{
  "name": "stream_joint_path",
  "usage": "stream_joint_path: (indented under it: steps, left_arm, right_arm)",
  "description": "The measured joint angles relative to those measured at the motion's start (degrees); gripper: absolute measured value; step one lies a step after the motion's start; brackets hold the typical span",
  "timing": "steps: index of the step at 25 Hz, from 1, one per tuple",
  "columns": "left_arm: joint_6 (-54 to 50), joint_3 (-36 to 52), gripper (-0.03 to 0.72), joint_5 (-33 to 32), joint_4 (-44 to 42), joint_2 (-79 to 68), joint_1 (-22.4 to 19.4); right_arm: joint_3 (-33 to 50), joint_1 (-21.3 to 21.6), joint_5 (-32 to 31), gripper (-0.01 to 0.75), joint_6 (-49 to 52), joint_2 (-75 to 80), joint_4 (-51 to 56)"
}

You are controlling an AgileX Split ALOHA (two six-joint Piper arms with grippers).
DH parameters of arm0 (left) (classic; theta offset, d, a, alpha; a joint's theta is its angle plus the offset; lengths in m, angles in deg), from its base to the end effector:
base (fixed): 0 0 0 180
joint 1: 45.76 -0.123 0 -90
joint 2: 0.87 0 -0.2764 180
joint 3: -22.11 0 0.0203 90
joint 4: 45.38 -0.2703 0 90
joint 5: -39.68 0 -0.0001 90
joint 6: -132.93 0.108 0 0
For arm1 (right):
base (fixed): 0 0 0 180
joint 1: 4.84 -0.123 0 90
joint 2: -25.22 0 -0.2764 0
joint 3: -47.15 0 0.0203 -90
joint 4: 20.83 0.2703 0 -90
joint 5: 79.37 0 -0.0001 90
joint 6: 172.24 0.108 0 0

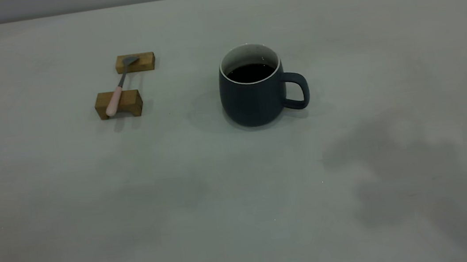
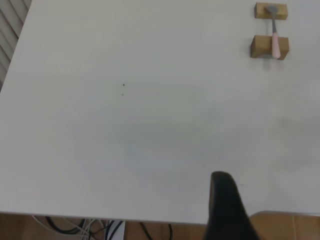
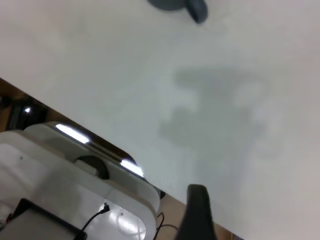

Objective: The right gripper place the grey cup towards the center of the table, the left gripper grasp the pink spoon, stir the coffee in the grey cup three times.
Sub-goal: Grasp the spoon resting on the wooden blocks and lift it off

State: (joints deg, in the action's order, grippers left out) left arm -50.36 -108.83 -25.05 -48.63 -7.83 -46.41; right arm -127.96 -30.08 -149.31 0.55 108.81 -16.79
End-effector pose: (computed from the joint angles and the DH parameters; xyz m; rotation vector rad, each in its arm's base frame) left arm 0.0310 0.0059 0.2692 -0.0776 2.1049 0.0409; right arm 0.2488 0.1252 0.3249 -0.7600 2.6691 0.1800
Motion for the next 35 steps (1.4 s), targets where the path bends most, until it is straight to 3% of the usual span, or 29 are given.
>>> stream_joint_path:
  steps: [8,15,22,35]
  left_arm:
    - [0.0,0.0,0.518,0.0,-0.1,0.0,0.0]
    - [0.0,0.0,0.518,0.0,-0.1,0.0,0.0]
    - [0.0,0.0,0.518,0.0,-0.1,0.0,0.0]
    - [0.0,0.0,0.518,0.0,-0.1,0.0,0.0]
  right_arm:
    - [22.3,1.3,-0.5,0.681,3.7,-29.2,-0.7]
    - [38.5,13.8,4.4,0.668,3.9,-56.3,-0.3]
    - [43.8,21.5,4.6,0.658,3.9,-69.5,-1.1]
    - [45.2,22.3,4.9,0.6,3.5,-74.4,-2.4]
